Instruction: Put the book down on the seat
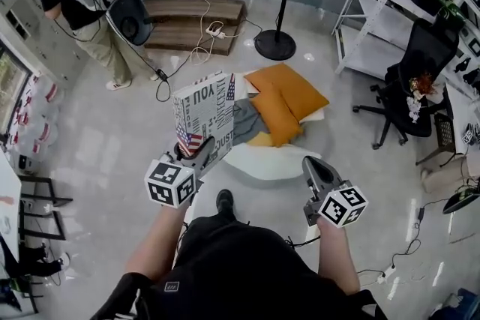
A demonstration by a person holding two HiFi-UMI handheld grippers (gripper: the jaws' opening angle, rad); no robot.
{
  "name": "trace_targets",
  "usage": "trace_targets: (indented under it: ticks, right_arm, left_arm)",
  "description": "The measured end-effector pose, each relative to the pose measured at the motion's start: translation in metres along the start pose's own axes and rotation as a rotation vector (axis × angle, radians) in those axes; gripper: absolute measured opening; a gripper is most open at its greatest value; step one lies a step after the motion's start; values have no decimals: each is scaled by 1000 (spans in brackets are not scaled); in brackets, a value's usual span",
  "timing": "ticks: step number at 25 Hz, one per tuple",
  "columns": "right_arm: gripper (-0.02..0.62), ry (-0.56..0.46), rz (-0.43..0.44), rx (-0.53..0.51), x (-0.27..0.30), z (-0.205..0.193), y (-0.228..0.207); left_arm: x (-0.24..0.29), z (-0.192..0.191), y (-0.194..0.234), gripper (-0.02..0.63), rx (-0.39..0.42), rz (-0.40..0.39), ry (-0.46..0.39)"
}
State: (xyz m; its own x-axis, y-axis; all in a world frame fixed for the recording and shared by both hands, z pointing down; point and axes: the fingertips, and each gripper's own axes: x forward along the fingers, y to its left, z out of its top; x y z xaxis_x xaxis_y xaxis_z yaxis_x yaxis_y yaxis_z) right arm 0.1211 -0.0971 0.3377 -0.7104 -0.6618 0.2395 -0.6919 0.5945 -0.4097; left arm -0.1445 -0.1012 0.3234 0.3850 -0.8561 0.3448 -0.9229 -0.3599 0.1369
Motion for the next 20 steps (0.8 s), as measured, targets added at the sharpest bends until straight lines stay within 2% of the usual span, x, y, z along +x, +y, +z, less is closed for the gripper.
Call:
trace_targets:
  ticks: [4,8,10,15,20]
  right_arm:
    - [15,34,3,-2,49,-10,-2]
    - [15,85,-22,11,99,14,6]
    - [15,91,-34,11,116,20,8]
    - [15,102,-63,2,137,10,0]
    - [15,117,-63,25,144,-1,-3]
  left_arm:
    - [29,-11,34,169,-18,-27,17]
    - [55,16,75,169,-43,-63,41]
    - [64,18,90,167,-43,-79,48]
    - [88,3,111,167,-30,-105,74]
    - [90,-4,110,168,-41,-116,86]
